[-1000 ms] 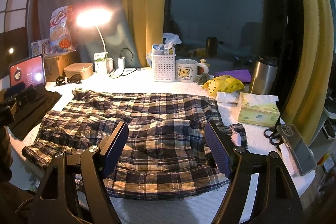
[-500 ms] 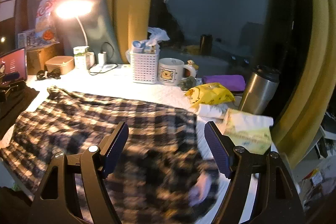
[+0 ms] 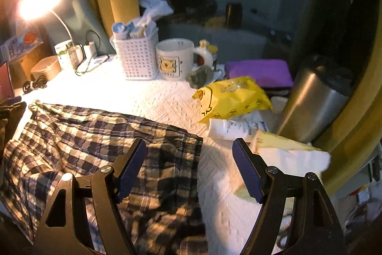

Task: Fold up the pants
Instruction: 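Grasp the plaid pants waistband with the left tool while the right tool grasps it too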

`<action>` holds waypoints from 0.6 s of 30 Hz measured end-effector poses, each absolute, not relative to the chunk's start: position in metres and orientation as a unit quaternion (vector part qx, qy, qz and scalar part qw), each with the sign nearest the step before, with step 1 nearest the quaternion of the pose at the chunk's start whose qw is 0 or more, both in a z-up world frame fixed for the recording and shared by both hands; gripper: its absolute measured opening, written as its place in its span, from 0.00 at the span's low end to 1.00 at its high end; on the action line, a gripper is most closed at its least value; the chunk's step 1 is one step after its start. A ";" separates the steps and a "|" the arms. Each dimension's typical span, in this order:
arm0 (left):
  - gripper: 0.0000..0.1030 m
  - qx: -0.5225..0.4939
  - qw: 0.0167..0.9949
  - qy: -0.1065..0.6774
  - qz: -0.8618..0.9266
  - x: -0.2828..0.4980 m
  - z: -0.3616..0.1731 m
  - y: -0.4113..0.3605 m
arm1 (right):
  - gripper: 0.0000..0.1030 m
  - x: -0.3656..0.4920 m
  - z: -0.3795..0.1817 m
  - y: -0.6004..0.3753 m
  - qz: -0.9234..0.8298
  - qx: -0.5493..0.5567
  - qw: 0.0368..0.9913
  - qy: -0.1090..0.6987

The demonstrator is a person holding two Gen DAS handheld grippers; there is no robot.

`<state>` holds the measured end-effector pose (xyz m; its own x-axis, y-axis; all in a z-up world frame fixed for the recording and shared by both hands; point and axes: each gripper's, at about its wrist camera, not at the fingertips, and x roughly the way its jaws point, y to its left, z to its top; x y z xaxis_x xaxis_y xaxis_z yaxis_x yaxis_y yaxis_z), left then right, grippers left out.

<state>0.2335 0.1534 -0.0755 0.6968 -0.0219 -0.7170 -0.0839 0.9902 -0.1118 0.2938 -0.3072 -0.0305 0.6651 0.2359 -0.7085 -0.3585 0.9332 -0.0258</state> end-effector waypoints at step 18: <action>0.77 -0.076 0.894 0.437 -0.065 0.268 -0.119 0.152 | 0.40 0.363 -0.097 -0.268 0.210 -0.101 0.839 0.491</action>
